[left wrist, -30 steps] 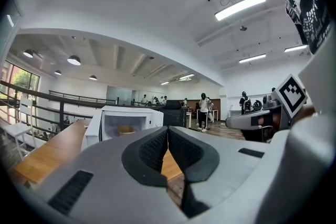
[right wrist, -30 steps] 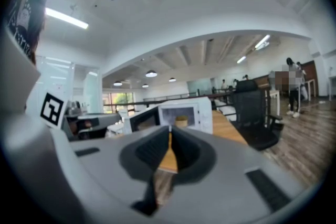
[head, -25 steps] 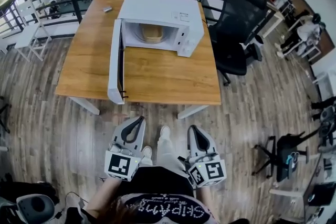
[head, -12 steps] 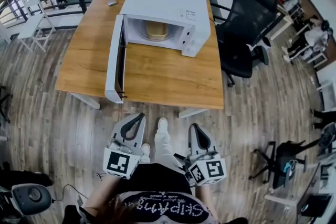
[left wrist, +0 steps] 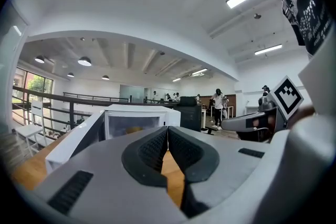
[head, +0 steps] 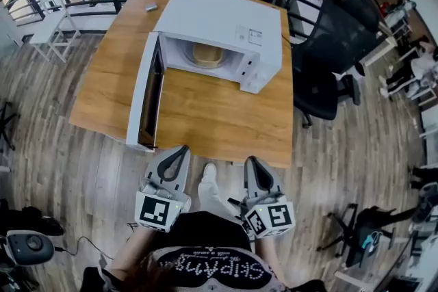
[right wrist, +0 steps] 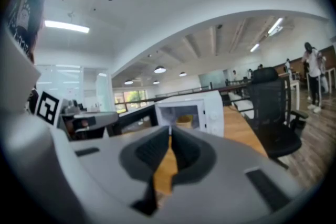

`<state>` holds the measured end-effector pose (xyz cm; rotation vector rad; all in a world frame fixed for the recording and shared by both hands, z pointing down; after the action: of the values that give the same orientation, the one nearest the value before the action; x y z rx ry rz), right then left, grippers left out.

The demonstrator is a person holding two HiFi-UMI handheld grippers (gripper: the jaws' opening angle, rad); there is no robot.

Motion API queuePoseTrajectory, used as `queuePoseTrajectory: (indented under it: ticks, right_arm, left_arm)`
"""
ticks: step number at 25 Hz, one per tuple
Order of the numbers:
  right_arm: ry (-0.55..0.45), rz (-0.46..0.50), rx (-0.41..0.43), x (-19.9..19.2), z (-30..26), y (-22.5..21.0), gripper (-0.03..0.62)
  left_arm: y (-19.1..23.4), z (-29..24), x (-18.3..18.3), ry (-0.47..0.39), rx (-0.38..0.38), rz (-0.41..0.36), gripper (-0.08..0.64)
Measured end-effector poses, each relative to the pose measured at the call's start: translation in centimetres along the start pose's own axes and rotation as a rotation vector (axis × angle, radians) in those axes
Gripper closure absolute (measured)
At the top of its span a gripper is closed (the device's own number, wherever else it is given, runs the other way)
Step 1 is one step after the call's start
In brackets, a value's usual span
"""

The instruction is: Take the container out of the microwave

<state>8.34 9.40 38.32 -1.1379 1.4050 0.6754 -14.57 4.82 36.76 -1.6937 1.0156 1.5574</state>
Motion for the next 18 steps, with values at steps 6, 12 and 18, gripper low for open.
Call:
queuePoseTrajectory:
  ticks: [6, 12, 18]
  right_arm:
    - [-0.003, 0.019, 0.048, 2.3, -3.3, -4.0, 0.555]
    - [0.011, 0.023, 0.069, 3.0, -4.8, -7.4, 0.555]
    - [0.01, 0.011, 0.082, 3.6, -6.1, -9.7, 0.555]
  left_arm:
    - [-0.1, -4.7, 1.3, -0.024, 0.056, 0.008, 0.528]
    - [-0.2, -7.5, 1.7, -0.02, 0.105, 0.005, 0.528]
    - [-0.3, -9.6, 2.1, -0.023, 0.137, 0.005, 0.528]
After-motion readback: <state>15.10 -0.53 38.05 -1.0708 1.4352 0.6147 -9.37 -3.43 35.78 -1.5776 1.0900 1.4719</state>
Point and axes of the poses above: the fingertips, and each gripper's own axes: z backward along the fingers, y to its left, x out of its top, the point moved 8 cm from there along z, backward along the fingers, and after that the axes turned 6 degrees about x, right-handed, at the moved point
